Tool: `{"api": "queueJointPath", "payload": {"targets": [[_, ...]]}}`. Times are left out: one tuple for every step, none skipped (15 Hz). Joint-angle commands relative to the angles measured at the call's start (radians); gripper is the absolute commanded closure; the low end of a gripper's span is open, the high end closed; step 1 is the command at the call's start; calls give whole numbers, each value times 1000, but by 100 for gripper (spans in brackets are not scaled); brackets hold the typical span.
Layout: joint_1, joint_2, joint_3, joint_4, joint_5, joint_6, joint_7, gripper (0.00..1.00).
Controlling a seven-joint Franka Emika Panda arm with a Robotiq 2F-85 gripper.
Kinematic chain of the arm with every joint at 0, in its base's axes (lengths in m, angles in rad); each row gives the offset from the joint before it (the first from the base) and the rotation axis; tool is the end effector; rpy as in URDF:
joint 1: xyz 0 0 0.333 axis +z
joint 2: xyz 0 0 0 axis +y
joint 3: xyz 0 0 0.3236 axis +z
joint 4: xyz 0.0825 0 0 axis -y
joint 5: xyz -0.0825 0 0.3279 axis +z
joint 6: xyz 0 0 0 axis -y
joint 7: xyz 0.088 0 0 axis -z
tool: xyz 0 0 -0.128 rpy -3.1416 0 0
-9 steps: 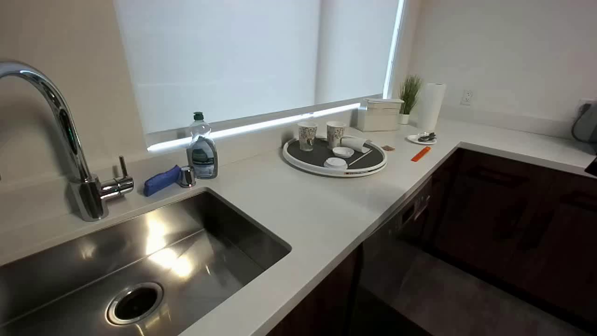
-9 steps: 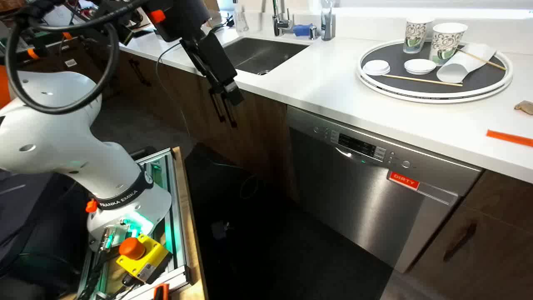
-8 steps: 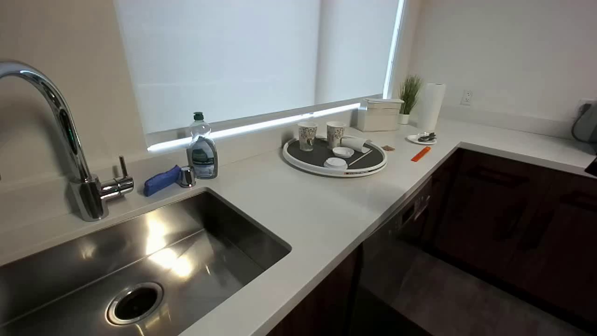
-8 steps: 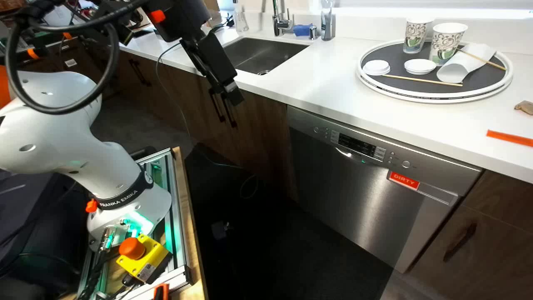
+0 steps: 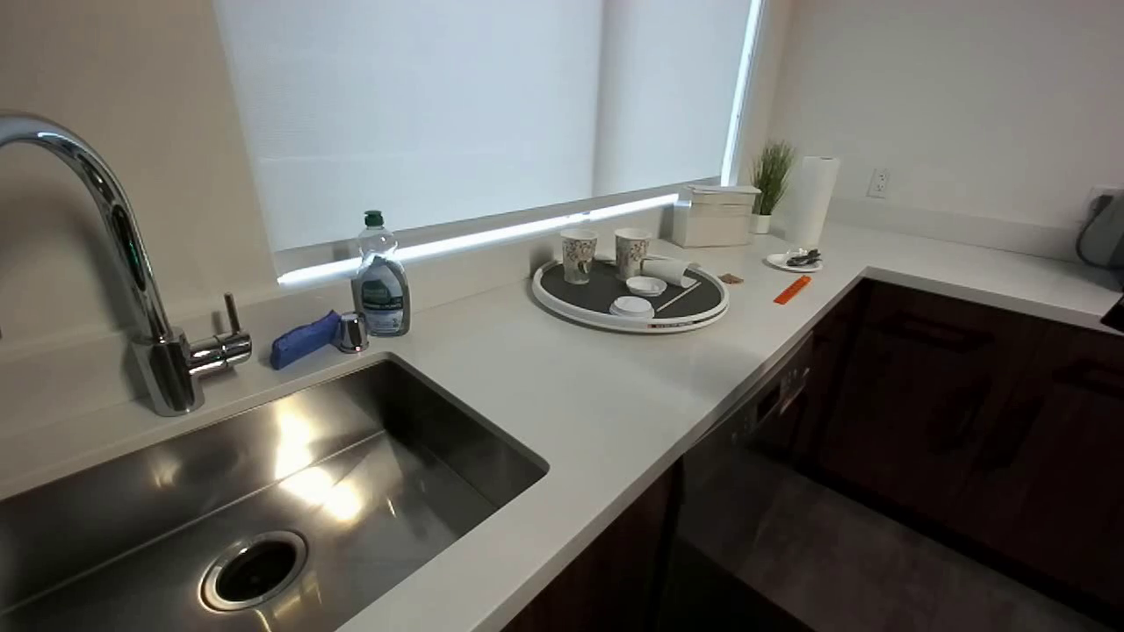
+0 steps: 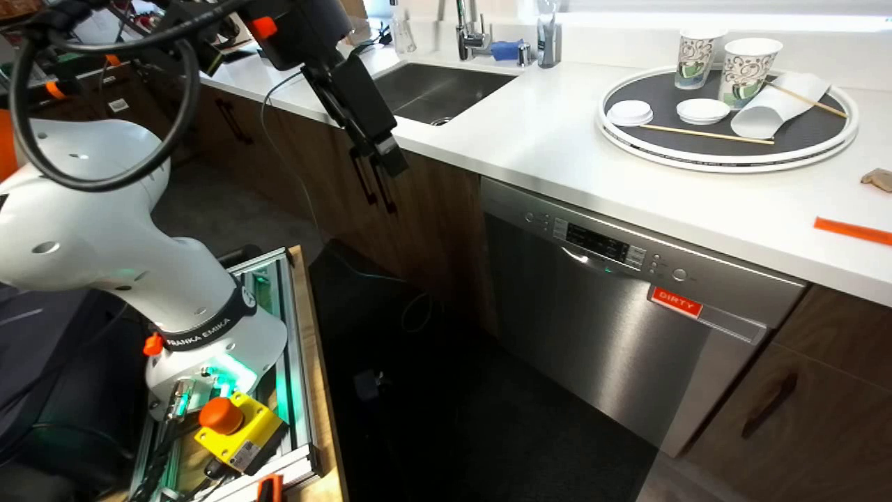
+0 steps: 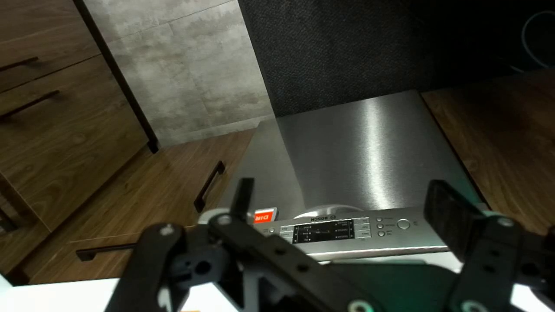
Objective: Press a button on the right side of the dish washing machine
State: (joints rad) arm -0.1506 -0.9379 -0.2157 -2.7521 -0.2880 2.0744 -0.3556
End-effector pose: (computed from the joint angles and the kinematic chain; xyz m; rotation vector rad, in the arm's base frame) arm 0.2240 -0.1129 0.4852 2.9449 0.2383 0.3154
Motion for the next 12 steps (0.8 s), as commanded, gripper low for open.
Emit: {"api": "queueJointPath", "payload": {"targets": [[-30, 76, -6, 29, -19, -10, 50, 0], [-50, 118, -23, 37, -23, 10, 71, 0], [-55, 156, -50, 43, -17, 25, 66, 0], [-57, 190, -73, 45, -12, 48, 55, 0], [-61, 228, -89, 48, -13, 77, 47, 0], [-62, 265, -107, 50, -12, 120, 35, 0], [-60, 306, -126, 51, -7, 169, 20, 0], [-61, 344, -133, 58, -7, 204, 10, 0], [-54, 378, -144, 59, -3, 251, -14, 0], [-48, 416, -152, 64, -5, 306, -44, 0], [-38, 446, -162, 68, 6, 353, -82, 0], [-26, 482, -173, 71, 13, 414, -129, 0]]}}
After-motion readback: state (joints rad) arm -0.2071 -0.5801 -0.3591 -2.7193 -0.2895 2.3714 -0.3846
